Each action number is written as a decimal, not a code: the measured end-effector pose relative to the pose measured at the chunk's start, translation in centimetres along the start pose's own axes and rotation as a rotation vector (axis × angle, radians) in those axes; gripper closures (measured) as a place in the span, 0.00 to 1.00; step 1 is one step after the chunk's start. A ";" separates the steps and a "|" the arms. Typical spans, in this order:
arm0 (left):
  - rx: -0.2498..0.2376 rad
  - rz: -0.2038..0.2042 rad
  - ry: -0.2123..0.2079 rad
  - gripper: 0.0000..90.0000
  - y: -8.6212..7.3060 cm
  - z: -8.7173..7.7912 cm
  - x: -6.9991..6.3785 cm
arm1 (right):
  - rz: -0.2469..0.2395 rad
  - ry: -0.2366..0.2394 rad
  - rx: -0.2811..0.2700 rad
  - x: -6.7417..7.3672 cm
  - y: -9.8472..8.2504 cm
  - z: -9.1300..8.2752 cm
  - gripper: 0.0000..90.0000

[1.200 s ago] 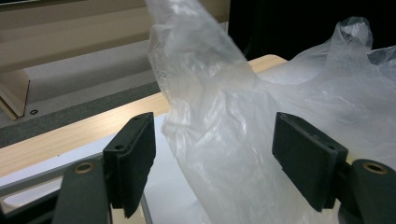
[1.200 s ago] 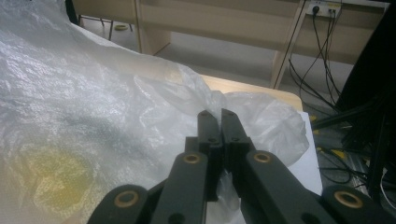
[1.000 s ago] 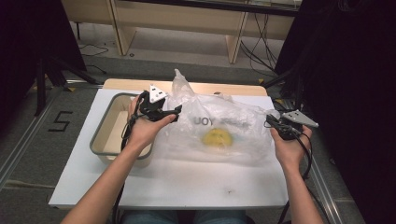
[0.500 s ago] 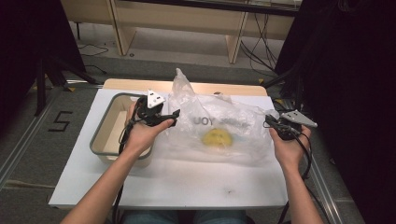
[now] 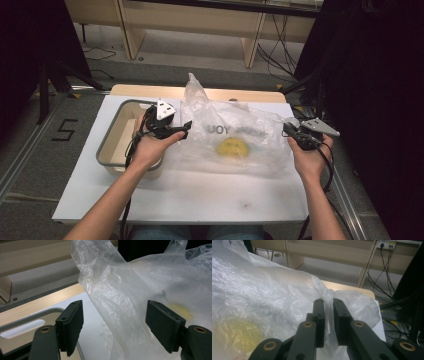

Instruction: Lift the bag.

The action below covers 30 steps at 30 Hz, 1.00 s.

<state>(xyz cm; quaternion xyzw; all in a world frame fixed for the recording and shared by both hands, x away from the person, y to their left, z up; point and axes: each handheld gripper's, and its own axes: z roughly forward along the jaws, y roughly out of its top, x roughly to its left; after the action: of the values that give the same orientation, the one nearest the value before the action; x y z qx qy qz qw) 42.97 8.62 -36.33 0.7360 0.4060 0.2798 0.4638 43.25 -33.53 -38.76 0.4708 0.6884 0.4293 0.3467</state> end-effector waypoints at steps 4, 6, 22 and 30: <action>0.003 -0.002 0.002 0.34 -0.1 0.0 0.0 | 0.004 -0.008 -0.009 -0.1 0.0 -0.1 0.87; 0.002 -0.003 0.002 0.34 -0.1 0.1 0.0 | 0.005 -0.013 -0.013 -0.2 0.1 -0.2 0.84; 0.000 0.000 0.003 0.34 -0.1 0.1 -0.1 | -0.007 -0.045 -0.053 -0.1 0.7 -0.5 0.68; 0.000 -0.002 0.006 0.33 -0.1 0.0 -0.1 | -0.003 -0.066 -0.091 -0.3 1.0 -1.0 0.57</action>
<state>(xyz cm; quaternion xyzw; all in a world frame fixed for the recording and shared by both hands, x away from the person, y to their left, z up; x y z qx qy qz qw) 42.95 8.56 -36.41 0.7349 0.4079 0.2815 0.4628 42.86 -33.85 -37.40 0.4672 0.6571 0.4439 0.3910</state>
